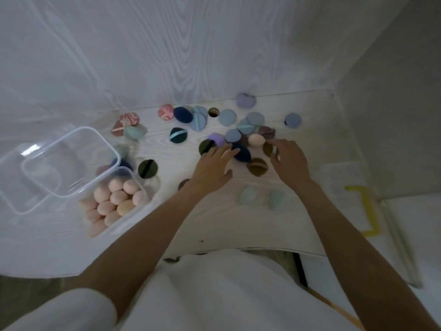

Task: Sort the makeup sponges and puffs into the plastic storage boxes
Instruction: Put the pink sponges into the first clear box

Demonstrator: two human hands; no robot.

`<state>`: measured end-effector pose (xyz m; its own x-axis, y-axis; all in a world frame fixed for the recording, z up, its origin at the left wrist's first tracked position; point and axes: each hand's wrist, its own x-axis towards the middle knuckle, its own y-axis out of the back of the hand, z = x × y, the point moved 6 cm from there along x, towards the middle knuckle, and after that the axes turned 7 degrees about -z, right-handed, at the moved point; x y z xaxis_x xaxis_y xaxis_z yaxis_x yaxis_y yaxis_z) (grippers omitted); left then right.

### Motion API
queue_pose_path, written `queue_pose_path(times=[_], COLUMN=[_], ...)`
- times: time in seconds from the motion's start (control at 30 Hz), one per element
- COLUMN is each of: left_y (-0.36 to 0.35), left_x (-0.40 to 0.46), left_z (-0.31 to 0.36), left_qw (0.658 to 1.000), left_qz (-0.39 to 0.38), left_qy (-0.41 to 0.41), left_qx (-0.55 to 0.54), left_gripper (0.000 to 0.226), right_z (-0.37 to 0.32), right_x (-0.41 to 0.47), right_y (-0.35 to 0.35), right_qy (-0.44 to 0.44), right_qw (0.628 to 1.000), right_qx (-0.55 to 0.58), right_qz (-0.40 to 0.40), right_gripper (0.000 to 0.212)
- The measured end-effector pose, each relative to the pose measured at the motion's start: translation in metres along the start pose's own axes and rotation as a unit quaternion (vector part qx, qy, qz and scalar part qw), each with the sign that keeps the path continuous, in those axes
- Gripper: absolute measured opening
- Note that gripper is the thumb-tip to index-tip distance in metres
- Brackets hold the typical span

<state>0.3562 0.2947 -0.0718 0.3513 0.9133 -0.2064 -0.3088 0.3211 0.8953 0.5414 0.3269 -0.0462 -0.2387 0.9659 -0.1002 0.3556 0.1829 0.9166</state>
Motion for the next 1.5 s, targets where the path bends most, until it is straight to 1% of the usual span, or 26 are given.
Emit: queue_pose_path(times=[0.13,0.2,0.27,0.33,0.37,0.43,0.5,0.53,0.57,0.67,0.73,0.8,0.87,0.97,1.03,1.07,1.13,1.2,1.27,1.3,1.37,1.4,1.47,1.5], left_y=[-0.013,-0.016,-0.015,-0.01,-0.003,0.015,0.034,0.041,0.046,0.056,0.054,0.046,0.04,0.041,0.045,0.046,0.046,0.043,0.04,0.037,0.032,0.03,0.028,0.028], left_x=[0.014,0.015,0.015,0.013,0.01,-0.004,-0.034,-0.053,-0.072,-0.134,-0.163,-0.181,-0.191,-0.2,-0.206,-0.21,-0.216,-0.224,-0.228,-0.229,-0.229,-0.23,-0.232,-0.234], left_z=[0.006,0.006,0.005,0.006,0.006,0.002,-0.016,-0.028,-0.04,-0.086,-0.117,-0.145,-0.162,-0.17,-0.171,-0.173,-0.176,-0.182,-0.185,-0.186,-0.188,-0.189,-0.19,-0.19], left_qw=[0.999,0.998,0.997,0.996,0.996,0.99,0.974,0.965,0.958,0.944,0.943,0.949,0.958,0.962,0.957,0.956,0.955,0.955,0.958,0.96,0.963,0.964,0.964,0.963], left_qz=[-0.022,-0.034,-0.041,-0.037,-0.021,0.036,0.114,0.148,0.173,0.224,0.209,0.156,0.116,0.108,0.122,0.131,0.14,0.124,0.094,0.077,0.051,0.049,0.065,0.079], left_qy=[0.039,0.055,0.064,0.066,0.07,0.103,0.151,0.17,0.183,0.225,0.253,0.272,0.263,0.25,0.262,0.263,0.26,0.261,0.255,0.252,0.251,0.253,0.25,0.247], left_qx=[-0.002,-0.008,-0.017,-0.037,-0.05,-0.086,-0.126,-0.137,-0.139,-0.091,-0.05,-0.021,-0.013,-0.006,-0.002,-0.005,-0.03,-0.066,-0.089,-0.091,-0.079,-0.071,-0.067,-0.071], left_gripper=[0.059,0.059,0.06,0.055,0.051,0.037,0.028,0.026,0.025,0.028,0.037,0.048,0.051,0.055,0.059,0.062,0.069,0.073,0.08,0.084,0.093,0.096,0.096,0.096], right_z=[0.0,0.0,-0.002,-0.009,-0.013,-0.027,-0.053,-0.066,-0.08,-0.134,-0.168,-0.198,-0.226,-0.269,-0.294,-0.305,-0.321,-0.33,-0.337,-0.34,-0.346,-0.349,-0.349,-0.347], right_x=[0.046,0.059,0.064,0.06,0.055,0.04,0.024,0.016,0.01,-0.001,-0.003,-0.004,-0.003,-0.002,-0.006,-0.009,-0.015,-0.016,-0.014,-0.013,-0.012,-0.011,-0.008,-0.004], right_y=[-0.021,-0.034,-0.037,-0.031,-0.024,-0.007,0.002,0.003,-0.001,-0.031,-0.05,-0.067,-0.081,-0.098,-0.106,-0.111,-0.123,-0.132,-0.136,-0.139,-0.145,-0.151,-0.166,-0.175], right_qy=[0.026,0.023,0.016,0.028,0.041,0.066,0.078,0.073,0.065,0.063,0.08,0.111,0.132,0.171,0.223,0.254,0.307,0.331,0.351,0.354,0.359,0.36,0.355,0.361], right_qw=[0.997,0.993,0.992,0.992,0.994,0.995,0.995,0.993,0.989,0.96,0.934,0.92,0.915,0.916,0.919,0.924,0.935,0.941,0.934,0.929,0.922,0.915,0.892,0.875], right_qx=[-0.039,-0.076,-0.104,-0.115,-0.103,-0.056,0.024,0.078,0.132,0.254,0.309,0.329,0.332,0.322,0.296,0.262,0.158,0.044,-0.069,-0.105,-0.141,-0.177,-0.249,-0.284], right_qz=[-0.056,-0.084,-0.068,-0.036,-0.003,0.052,0.065,0.053,0.024,-0.099,-0.158,-0.184,-0.188,-0.166,-0.132,-0.112,-0.076,-0.046,-0.015,-0.014,-0.033,-0.048,-0.126,-0.152], right_gripper=[0.04,0.04,0.035,0.031,0.031,0.03,0.027,0.027,0.027,0.029,0.028,0.029,0.033,0.038,0.038,0.038,0.037,0.034,0.03,0.027,0.024,0.021,0.015,0.02])
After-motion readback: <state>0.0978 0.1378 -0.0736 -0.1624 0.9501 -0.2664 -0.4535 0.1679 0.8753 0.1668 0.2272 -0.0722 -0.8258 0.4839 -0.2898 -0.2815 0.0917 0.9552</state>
